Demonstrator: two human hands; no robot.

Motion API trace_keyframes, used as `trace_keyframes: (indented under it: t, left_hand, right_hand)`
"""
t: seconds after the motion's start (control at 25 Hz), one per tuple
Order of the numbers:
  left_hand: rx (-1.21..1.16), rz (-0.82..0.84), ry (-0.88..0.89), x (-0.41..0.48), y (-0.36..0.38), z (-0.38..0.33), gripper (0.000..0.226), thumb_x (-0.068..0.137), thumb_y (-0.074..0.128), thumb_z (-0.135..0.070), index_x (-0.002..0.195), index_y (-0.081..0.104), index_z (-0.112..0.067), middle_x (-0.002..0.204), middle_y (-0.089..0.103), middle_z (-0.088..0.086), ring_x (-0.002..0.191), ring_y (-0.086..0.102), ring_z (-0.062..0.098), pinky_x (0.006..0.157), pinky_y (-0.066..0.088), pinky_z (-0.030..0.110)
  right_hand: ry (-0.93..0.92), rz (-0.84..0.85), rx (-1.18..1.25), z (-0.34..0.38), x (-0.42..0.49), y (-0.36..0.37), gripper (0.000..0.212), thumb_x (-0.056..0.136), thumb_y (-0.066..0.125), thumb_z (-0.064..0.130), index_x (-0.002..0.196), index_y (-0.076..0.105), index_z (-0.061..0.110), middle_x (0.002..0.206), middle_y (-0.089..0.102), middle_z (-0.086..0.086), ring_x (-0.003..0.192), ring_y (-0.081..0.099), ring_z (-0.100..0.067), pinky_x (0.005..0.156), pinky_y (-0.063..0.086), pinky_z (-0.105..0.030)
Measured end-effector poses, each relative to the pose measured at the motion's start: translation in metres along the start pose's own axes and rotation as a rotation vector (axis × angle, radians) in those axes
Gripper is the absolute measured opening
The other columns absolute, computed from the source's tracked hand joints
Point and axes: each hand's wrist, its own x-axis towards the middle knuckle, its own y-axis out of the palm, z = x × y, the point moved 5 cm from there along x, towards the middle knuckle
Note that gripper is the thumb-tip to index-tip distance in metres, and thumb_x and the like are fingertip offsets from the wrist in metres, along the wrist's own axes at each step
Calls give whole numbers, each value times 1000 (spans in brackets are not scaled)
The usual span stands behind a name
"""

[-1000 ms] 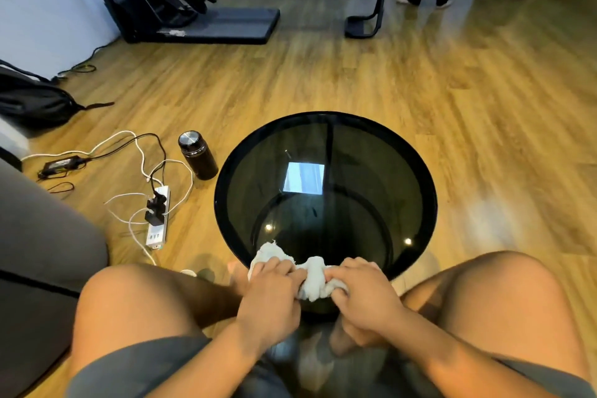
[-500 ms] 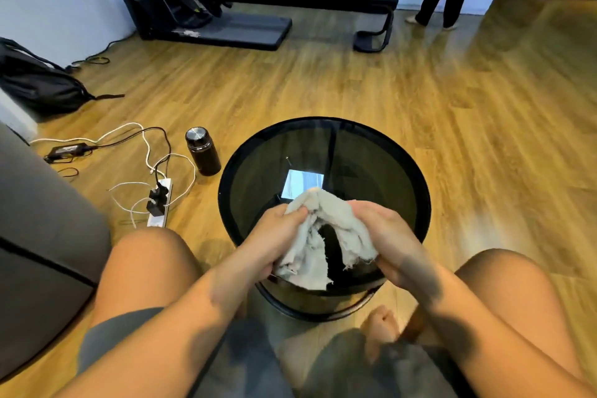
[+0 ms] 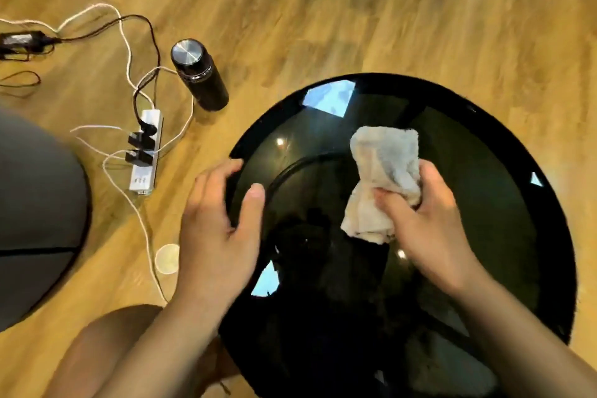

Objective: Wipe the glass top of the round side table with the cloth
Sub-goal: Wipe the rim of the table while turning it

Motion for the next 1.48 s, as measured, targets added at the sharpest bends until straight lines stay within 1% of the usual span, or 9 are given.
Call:
trace_keyframes:
  t: [0.16, 0.4, 0.52, 0.64, 0.8, 0.92, 1.12, 1.36, 1.48]
  left_hand:
    - [33, 139, -510, 24, 2, 66, 48, 103, 37, -37, 148, 28, -21, 140, 51, 7, 127, 48, 30, 100, 40, 40]
    - [59, 196, -412, 23, 20, 86, 48, 103, 23, -41, 144, 39, -22, 141, 52, 4, 129, 50, 26, 108, 40, 44]
    - [-28, 200, -379, 23, 21, 93, 49, 103, 28, -41, 144, 42, -18, 140, 54, 7, 127, 53, 27, 105, 45, 44]
    - [-93, 232, -390, 24, 19, 97, 51, 100, 26, -46, 141, 42, -20, 139, 54, 5, 126, 54, 24, 102, 49, 45]
    - [-91, 228, -360, 18, 21, 97, 50, 95, 36, -41, 127, 55, -6, 114, 66, 16, 104, 66, 32, 89, 55, 46]
    - [-116, 165, -395, 22, 22, 102, 40, 99, 34, -44, 121, 47, -14, 106, 64, 11, 94, 65, 24, 71, 53, 29]
    - [-94, 150, -353, 24, 21, 101, 42, 101, 30, -44, 122, 46, -12, 107, 62, 11, 92, 64, 22, 69, 51, 25]
    - [-100, 119, -367, 29, 9, 83, 36, 101, 38, -35, 122, 49, -9, 108, 61, 10, 93, 59, 19, 74, 44, 25]
    - [50, 129, -524, -44, 107, 264, 21, 100, 37, -26, 119, 38, -19, 108, 58, 14, 96, 57, 30, 85, 47, 51]
  right_hand:
    - [-81, 121, -361, 56, 61, 26, 34, 85, 66, 21, 112, 46, 30, 89, 57, 23, 77, 57, 11, 58, 41, -3]
    - [-512, 394, -1121, 127, 156, 108, 57, 79, 55, 18, 135, 48, 27, 117, 63, -7, 104, 58, -33, 79, 50, -39]
    - [-217, 668, -1453, 110, 180, 153, 45, 77, 61, 43, 119, 49, 30, 113, 62, -8, 105, 59, -36, 81, 46, -40]
    - [-307, 868, -1492, 109, 151, 212, 47, 74, 51, 75, 98, 46, 34, 93, 61, 0, 88, 59, -30, 71, 44, -36]
    - [-794, 1156, -1272, 93, 61, 270, 43, 76, 53, 61, 101, 61, 27, 85, 68, -1, 83, 63, -28, 76, 48, -36]
    - [-735, 1014, -1219, 97, 112, 235, 41, 73, 52, 50, 96, 62, 17, 84, 68, -9, 80, 62, -33, 68, 42, -30]
    - [-70, 307, -1572, 89, 230, 107, 52, 80, 32, 54, 106, 58, 17, 109, 63, -28, 100, 57, -46, 76, 42, -41]
    - [-414, 474, -1408, 90, 163, 201, 49, 86, 37, 62, 85, 56, 18, 83, 68, -15, 82, 62, -37, 70, 39, -36]
    - [-734, 844, -1298, 79, 65, 260, 48, 85, 43, 61, 86, 63, 18, 74, 67, -7, 79, 59, -32, 80, 35, -40]
